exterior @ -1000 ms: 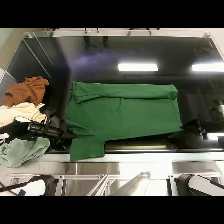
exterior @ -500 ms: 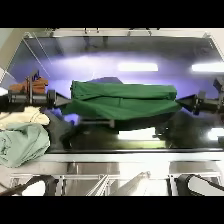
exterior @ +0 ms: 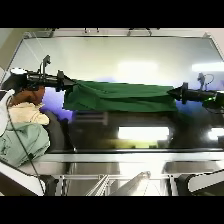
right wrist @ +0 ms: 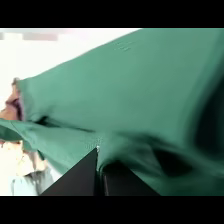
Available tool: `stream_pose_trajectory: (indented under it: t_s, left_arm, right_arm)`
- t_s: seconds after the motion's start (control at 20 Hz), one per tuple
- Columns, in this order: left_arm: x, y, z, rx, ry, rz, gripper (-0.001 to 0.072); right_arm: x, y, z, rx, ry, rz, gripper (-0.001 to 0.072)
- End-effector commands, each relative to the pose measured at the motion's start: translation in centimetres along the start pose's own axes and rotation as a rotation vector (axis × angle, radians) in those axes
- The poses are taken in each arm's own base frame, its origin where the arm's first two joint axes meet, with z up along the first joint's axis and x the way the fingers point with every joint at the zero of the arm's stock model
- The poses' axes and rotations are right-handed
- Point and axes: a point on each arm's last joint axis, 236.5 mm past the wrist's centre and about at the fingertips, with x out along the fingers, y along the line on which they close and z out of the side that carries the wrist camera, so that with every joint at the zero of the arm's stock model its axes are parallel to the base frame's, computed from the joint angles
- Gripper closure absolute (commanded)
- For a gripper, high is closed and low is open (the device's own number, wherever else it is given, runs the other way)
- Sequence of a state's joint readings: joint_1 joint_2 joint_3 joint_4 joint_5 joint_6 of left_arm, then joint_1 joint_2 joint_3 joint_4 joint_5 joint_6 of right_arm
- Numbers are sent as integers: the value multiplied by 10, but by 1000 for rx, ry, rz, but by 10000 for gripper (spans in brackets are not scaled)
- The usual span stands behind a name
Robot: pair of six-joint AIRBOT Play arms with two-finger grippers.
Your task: Fold the shirts.
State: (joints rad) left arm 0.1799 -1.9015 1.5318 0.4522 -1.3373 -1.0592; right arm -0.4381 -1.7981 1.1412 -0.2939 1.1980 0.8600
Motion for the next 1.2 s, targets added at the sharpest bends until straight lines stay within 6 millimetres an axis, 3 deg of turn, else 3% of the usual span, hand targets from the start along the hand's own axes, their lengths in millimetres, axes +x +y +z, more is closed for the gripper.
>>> stream_pose_trajectory:
  t_s: [0.0, 0.15, 0.4, 0.45, 0.5, 0.55, 0.6, 0.65, 0.7, 0.75, 0.85, 1.0, 1.05, 1.1, 1.15]
  left_arm:
    - [21, 30, -4, -78, 89, -22, 697]
    - [20, 67, -24, -138, 181, 103, 698]
    - [17, 66, 3, -78, 108, 139, 695]
    - [15, 61, 5, -66, 109, 135, 632]
    - [13, 55, 5, -52, 124, 125, 408]
    - [9, 47, 4, -35, 143, 113, 360]
    - [5, 37, 2, -14, 168, 99, 361]
    - [-1, 27, 3, 3, 182, 90, 360]
    - [-8, 19, 6, 16, 189, 85, 361]
    - [-16, 11, 10, 23, 189, 84, 361]
    - [-28, -6, 16, 33, 192, 84, 360]
    - [-34, -26, -1, 25, 280, 67, 367]
    - [-30, -30, -12, 17, 320, 60, 500]
    - [-25, -34, -24, 14, 359, 52, 706]
    - [-19, -37, -32, 9, 384, 47, 708]
  right_arm:
    - [12, -43, -7, 43, 39, -49, 689]
    - [-1, -52, 0, 51, 11, -61, 689]
    - [-12, -58, 6, 36, -13, -62, 688]
    - [-11, -55, 5, 32, -7, -53, 688]
    - [-11, -52, 2, 30, 6, -38, 688]
    - [-12, -45, -2, 32, 24, -12, 688]
    - [-14, -38, -7, 32, 46, 17, 687]
    - [-18, -30, -12, 25, 67, 43, 617]
    - [-22, -22, -14, -11, 83, 69, 343]
    - [-27, -15, -15, -43, 91, 90, 15]
    - [-37, -3, -13, -66, 97, 117, 4]
    - [-45, 6, -16, -72, 116, 150, 4]
    - [-45, 6, -15, -74, 115, 149, 5]
    - [-46, 8, -16, -76, 120, 156, 6]
    - [-49, 10, -21, -75, 139, 168, 15]
